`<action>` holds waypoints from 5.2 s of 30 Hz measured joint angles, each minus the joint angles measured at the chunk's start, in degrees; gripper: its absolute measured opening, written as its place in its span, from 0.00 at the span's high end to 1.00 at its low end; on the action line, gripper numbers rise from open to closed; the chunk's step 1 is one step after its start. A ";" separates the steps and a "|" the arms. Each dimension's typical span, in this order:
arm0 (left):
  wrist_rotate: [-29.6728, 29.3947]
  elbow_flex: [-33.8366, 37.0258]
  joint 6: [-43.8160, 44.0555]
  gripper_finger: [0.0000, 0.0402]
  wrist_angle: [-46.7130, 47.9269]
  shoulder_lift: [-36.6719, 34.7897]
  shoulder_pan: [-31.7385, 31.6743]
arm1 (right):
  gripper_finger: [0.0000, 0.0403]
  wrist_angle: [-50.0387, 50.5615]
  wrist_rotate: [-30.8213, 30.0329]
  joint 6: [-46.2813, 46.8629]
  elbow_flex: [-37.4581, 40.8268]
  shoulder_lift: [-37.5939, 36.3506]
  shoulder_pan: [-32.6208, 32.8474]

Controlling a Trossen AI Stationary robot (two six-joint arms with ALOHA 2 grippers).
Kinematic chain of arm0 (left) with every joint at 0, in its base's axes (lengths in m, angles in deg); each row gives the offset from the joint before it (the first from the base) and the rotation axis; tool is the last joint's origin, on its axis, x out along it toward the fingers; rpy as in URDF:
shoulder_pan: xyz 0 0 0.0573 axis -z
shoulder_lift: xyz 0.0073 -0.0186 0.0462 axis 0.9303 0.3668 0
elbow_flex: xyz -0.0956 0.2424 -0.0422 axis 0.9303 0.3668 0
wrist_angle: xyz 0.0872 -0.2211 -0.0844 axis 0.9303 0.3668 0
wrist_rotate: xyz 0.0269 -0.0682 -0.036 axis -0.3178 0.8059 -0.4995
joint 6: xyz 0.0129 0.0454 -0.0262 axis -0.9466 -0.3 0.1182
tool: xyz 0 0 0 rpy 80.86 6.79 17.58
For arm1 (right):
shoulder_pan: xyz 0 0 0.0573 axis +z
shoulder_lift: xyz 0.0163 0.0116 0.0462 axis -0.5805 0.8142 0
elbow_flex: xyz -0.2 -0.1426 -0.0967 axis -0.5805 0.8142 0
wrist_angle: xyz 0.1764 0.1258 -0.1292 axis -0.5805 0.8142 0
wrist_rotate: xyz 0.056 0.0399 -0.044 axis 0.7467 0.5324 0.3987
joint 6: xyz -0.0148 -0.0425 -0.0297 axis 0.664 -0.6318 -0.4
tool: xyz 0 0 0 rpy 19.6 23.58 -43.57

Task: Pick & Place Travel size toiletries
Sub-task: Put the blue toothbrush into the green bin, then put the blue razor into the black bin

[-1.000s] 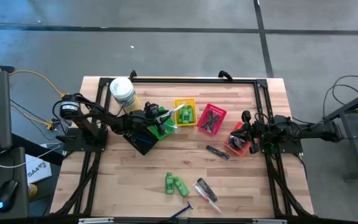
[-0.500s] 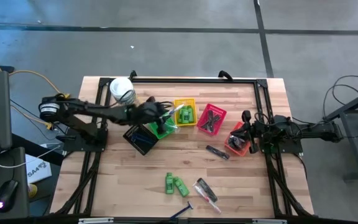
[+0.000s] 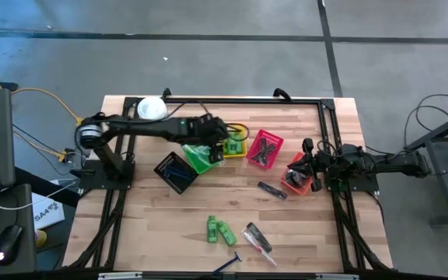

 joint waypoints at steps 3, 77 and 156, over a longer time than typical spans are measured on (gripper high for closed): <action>0.09 -2.43 -1.47 0.36 1.64 3.70 -0.41 | 0.99 0.02 0.17 0.07 0.00 0.00 0.00; 3.92 -2.33 -0.94 0.94 -4.78 -1.37 0.80 | 0.99 -0.02 0.36 -0.05 0.00 0.61 0.00; -70.69 34.85 25.97 0.68 -49.95 -7.61 27.62 | 0.99 -0.09 1.48 0.76 0.01 0.61 0.00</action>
